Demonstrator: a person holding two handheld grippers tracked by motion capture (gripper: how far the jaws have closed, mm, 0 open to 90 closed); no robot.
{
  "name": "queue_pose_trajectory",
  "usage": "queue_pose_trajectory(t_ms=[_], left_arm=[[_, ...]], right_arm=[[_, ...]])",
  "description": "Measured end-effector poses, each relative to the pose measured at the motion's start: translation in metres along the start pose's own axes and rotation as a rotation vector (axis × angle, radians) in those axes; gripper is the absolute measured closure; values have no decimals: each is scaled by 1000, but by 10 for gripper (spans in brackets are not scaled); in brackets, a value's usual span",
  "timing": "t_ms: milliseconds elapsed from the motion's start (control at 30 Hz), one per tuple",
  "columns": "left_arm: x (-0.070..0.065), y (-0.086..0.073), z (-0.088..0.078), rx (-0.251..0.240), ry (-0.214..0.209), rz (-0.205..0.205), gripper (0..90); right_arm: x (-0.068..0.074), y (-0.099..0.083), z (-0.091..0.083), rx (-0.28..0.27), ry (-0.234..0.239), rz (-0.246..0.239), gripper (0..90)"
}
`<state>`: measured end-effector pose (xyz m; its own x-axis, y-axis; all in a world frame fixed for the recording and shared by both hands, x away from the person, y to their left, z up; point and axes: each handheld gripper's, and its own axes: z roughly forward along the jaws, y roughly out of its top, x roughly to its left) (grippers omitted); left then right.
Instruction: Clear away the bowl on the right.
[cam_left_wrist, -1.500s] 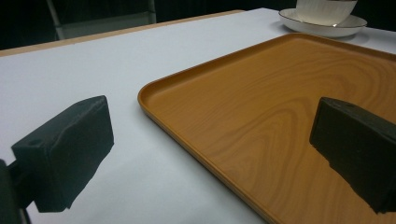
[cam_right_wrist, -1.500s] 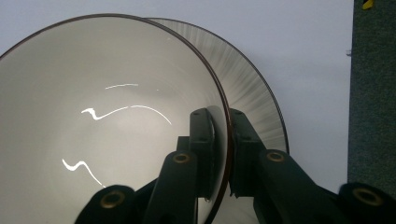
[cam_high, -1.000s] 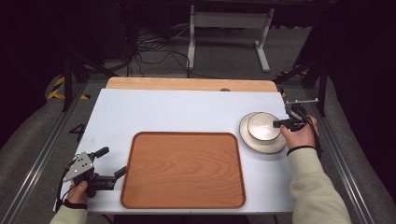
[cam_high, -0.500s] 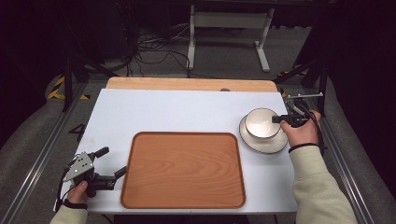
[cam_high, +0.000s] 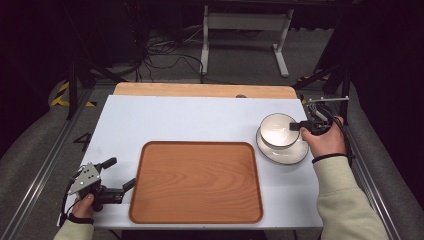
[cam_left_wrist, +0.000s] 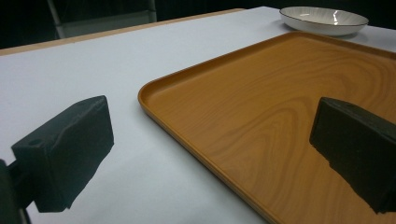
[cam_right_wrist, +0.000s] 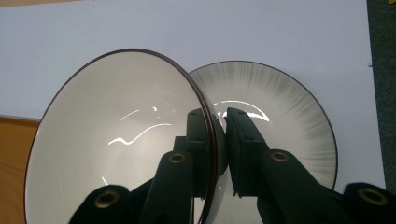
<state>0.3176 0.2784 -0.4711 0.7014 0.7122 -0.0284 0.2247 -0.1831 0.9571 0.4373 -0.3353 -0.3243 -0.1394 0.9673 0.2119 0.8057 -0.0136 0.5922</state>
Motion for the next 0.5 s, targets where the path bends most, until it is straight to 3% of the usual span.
queue_pose_trajectory(t_ms=[200, 500], left_arm=[[0, 0, 0, 0, 0, 1, 3], [0, 0, 0, 0, 0, 3, 3]], right_arm=[[13, 1, -7, -16, 17, -21, 801], [54, -1, -11, 1, 77, -57, 800]])
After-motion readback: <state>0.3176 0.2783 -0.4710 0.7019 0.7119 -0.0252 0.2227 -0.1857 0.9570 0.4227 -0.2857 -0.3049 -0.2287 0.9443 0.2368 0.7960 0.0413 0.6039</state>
